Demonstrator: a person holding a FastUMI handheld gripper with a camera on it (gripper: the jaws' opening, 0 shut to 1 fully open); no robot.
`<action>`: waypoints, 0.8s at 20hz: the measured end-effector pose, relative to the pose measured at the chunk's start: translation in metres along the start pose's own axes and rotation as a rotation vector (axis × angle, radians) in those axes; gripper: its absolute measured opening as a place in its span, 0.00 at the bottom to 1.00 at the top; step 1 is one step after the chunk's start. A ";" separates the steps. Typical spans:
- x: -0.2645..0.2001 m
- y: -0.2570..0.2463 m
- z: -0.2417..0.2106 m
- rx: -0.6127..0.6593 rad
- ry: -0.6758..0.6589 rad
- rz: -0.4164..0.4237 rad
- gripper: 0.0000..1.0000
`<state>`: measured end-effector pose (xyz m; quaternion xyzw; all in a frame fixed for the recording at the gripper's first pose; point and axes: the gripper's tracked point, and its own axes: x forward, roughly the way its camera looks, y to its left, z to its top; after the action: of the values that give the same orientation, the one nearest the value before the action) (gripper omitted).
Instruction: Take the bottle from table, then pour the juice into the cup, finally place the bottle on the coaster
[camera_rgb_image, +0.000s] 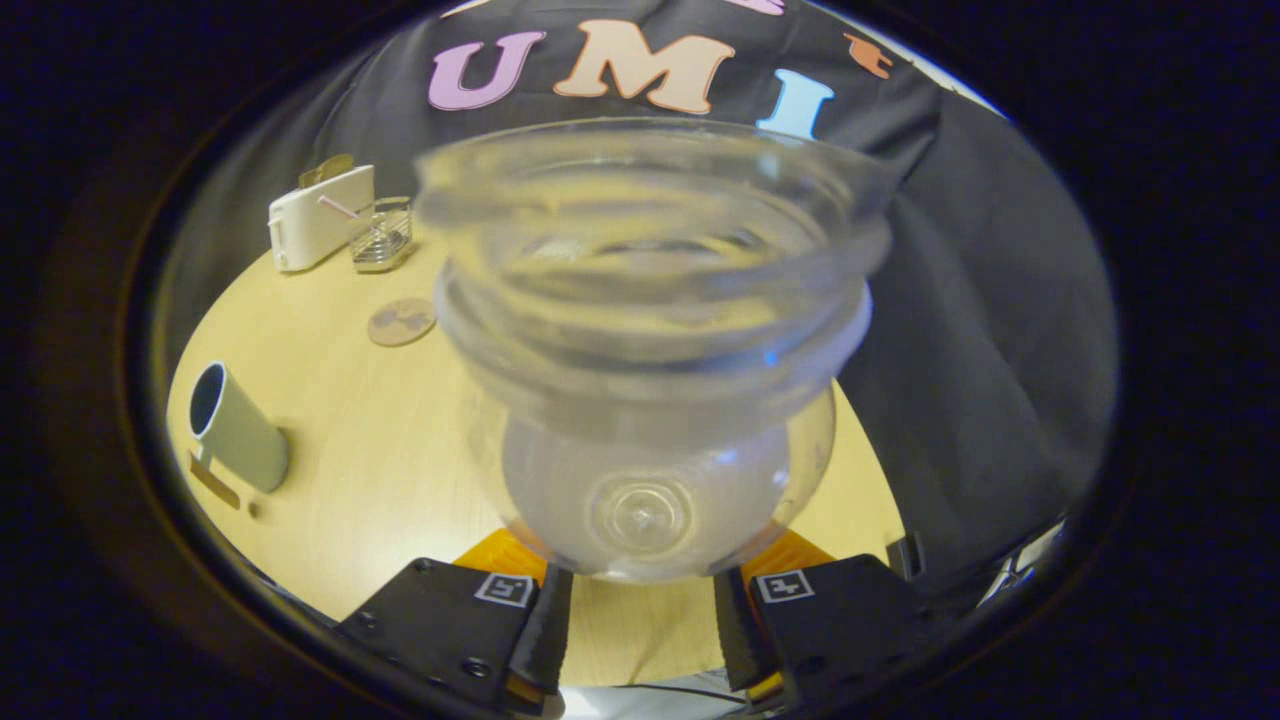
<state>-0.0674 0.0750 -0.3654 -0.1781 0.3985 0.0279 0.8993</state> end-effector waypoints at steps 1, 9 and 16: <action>-0.001 0.004 0.006 -0.022 -0.011 -0.005 0.66; -0.018 0.040 0.061 -0.249 -0.156 -0.077 0.65; -0.036 0.077 0.111 -0.451 -0.317 -0.142 0.65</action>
<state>-0.0290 0.1885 -0.2935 -0.3944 0.2231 0.0804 0.8878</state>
